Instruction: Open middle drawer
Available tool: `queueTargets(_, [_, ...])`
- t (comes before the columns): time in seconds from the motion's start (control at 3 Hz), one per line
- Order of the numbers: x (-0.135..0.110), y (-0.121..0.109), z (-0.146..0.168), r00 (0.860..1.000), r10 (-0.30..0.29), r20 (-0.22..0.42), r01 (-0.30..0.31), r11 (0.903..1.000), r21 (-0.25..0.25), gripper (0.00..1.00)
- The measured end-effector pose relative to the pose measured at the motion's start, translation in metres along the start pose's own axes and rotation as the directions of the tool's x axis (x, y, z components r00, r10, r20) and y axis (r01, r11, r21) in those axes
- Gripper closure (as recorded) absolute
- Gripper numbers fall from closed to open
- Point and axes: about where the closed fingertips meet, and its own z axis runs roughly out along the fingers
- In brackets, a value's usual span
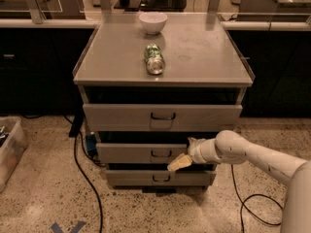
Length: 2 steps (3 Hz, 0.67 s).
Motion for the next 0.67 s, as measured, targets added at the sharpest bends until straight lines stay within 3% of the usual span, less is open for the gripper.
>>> queueTargets(0.67, [0.019, -0.004, 0.018, 0.995, 0.028, -0.096, -0.031, 0.9991, -0.029, 0.0])
